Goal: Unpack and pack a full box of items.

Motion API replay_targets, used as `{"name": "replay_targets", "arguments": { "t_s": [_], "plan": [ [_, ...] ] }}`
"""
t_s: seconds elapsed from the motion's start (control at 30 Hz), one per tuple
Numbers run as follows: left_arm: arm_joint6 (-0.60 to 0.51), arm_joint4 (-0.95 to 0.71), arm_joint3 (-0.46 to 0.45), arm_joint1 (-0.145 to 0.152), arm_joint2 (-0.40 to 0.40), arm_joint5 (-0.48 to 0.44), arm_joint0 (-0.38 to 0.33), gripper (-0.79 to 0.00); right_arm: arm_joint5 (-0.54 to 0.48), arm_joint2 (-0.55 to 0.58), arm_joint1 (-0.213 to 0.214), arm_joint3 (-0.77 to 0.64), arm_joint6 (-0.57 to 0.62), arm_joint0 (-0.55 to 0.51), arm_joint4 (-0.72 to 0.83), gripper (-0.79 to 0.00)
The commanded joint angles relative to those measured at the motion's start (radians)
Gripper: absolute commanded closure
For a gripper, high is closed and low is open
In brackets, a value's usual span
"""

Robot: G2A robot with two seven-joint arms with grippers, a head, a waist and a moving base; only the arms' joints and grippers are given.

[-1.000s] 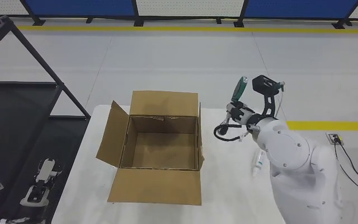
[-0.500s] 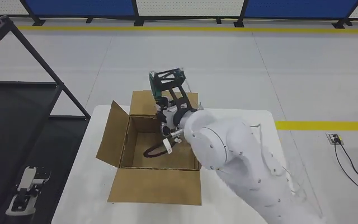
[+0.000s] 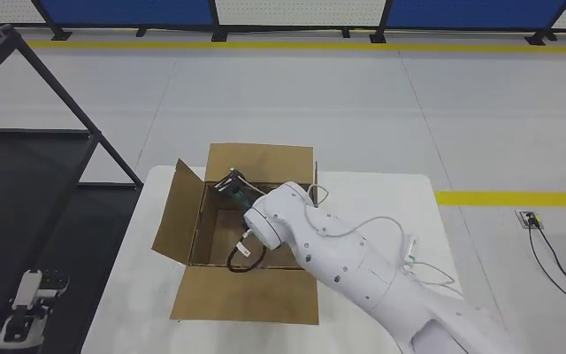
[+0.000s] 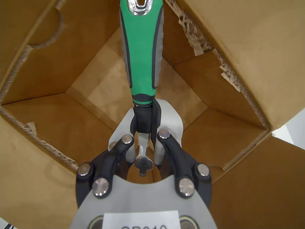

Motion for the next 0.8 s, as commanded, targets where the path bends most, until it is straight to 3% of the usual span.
{"name": "replay_targets", "arguments": {
  "t_s": [0.0,0.47,0.6,0.77],
  "plan": [
    [-0.004,0.001,0.003,0.0,0.0,0.002,-0.003,-0.785,0.0,0.001,0.001,-0.005,-0.001,-0.001,-0.001,0.0],
    [-0.05,0.027,0.002,0.002,0.021,0.033,-0.042,-0.785,-0.037,-0.006,0.006,-0.004,0.002,-0.033,-0.07,0.0],
    [-0.054,0.034,-0.003,0.002,0.026,0.038,-0.05,-0.785,-0.13,-0.041,-0.022,0.079,0.038,-0.014,-0.065,0.0],
    [-0.049,0.034,0.003,0.001,0.023,0.039,-0.049,-0.785,-0.248,-0.082,-0.087,0.254,0.039,0.029,-0.005,0.0]
  ]
}}
